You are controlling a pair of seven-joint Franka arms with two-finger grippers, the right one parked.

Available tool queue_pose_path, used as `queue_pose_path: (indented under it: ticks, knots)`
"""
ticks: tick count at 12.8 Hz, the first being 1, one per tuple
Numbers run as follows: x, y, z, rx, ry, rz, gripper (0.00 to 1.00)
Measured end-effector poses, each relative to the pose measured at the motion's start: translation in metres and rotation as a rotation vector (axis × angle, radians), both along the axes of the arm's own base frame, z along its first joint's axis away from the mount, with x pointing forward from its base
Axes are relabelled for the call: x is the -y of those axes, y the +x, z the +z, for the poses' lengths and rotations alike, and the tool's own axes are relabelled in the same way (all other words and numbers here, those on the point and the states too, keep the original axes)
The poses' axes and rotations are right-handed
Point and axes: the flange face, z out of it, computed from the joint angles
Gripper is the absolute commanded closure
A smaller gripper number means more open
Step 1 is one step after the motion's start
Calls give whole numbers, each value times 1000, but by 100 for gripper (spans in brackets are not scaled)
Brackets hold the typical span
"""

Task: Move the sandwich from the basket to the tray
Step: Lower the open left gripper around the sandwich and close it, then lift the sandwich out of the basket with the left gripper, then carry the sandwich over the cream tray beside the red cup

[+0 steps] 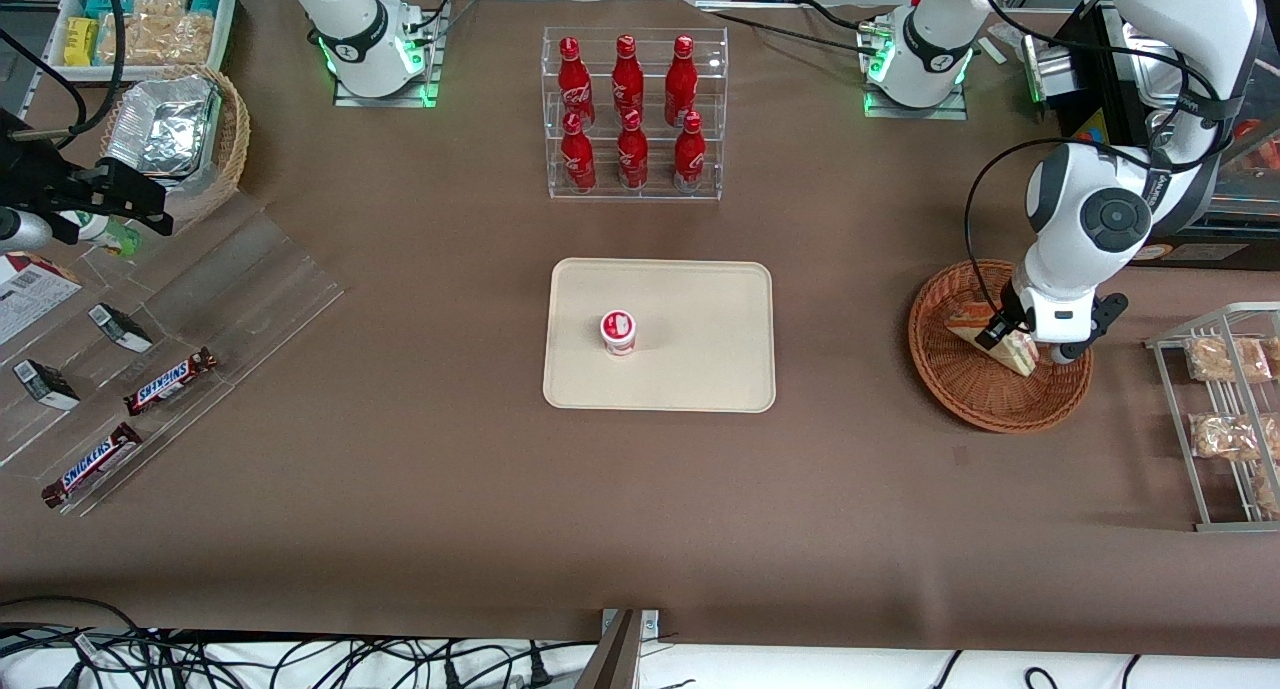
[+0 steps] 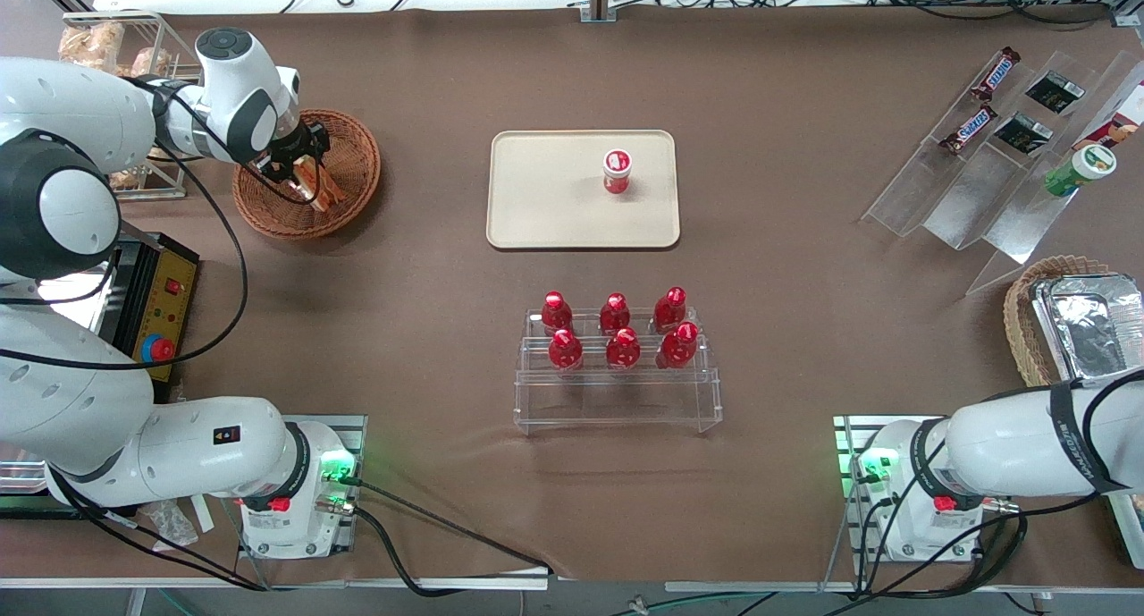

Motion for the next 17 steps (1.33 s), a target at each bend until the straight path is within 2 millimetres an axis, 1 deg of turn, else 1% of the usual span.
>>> queue_pose_path:
  ticks: [2,4,6,7,9,11,13,15,17]
  knots:
    - [0,0,-1,2,-1,4,84]
    - [0,2,1,6,0,5,84]
    - [-1,7,10,18,4,-1,85]
    - [-2,10,17,11,12,-15,85]
    - [-7,16,42,-20,35,-46,85]
    - [-9,27,75,-45,58,-94,85]
    - [1,40,107,-66,70,-157,86]
    - [11,53,141,-90,38,-209,86]
    - [11,62,176,-124,-10,-272,86]
